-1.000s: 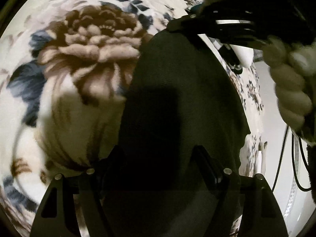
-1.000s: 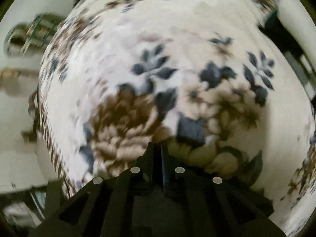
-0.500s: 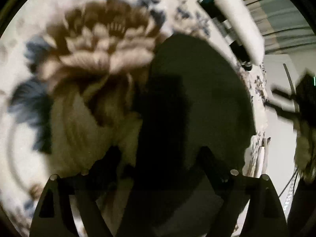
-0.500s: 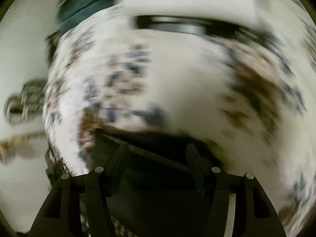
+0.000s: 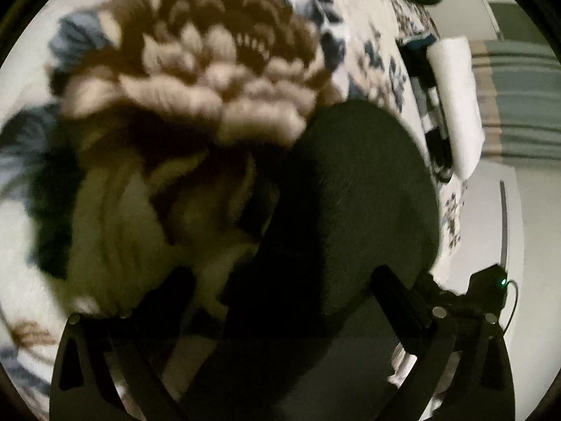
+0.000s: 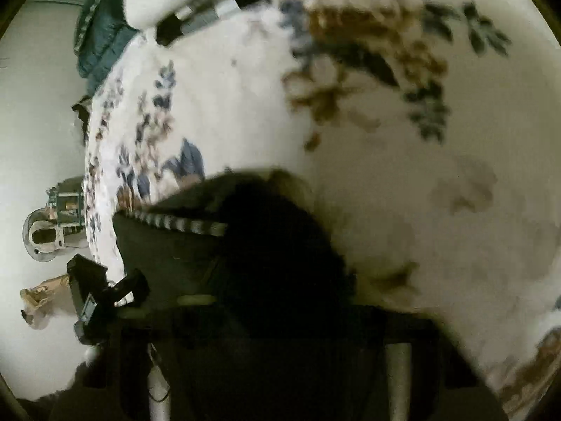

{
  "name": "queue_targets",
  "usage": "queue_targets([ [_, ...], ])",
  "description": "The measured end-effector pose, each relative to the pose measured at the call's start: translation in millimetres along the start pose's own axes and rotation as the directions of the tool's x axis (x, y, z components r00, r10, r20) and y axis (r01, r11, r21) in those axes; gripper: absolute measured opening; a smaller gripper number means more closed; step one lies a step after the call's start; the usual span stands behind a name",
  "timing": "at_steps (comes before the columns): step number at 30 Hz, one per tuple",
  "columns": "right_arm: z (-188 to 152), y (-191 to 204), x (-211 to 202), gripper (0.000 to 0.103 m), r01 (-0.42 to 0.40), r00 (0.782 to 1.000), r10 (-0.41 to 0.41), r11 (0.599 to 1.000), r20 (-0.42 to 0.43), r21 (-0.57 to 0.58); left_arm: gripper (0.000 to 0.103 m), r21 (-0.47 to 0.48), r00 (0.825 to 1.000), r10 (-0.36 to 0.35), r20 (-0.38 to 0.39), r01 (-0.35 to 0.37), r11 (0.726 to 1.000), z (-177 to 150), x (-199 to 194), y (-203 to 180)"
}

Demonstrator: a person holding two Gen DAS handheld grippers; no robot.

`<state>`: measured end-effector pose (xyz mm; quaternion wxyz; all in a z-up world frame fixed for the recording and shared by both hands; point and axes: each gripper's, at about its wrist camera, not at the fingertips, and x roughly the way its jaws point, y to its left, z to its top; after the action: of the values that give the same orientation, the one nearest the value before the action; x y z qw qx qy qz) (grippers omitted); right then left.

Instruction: Fold small clothes

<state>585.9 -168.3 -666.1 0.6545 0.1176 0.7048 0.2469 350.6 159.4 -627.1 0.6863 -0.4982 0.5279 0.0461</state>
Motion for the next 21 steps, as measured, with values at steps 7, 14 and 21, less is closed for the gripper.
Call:
queue_targets([
  [7, 17, 31, -41, 0.010, -0.004, 0.990, 0.011, 0.999, 0.140, -0.047, 0.102, 0.189, 0.988, 0.096, 0.122, -0.118, 0.975, 5, -31, -38],
  [14, 45, 20, -4, 0.010, 0.081, 0.995, -0.079, 0.997, 0.058, -0.016, 0.062, 0.224, 0.980, 0.178, 0.093, -0.195, 0.955, 57, 12, -54],
  [21, 39, -17, -18, 0.046, 0.000, 1.000, -0.002, 0.985, 0.009, 0.174, 0.054, 0.220, 0.983, 0.178, 0.049, -0.185, 0.958, 80, 19, -58],
])
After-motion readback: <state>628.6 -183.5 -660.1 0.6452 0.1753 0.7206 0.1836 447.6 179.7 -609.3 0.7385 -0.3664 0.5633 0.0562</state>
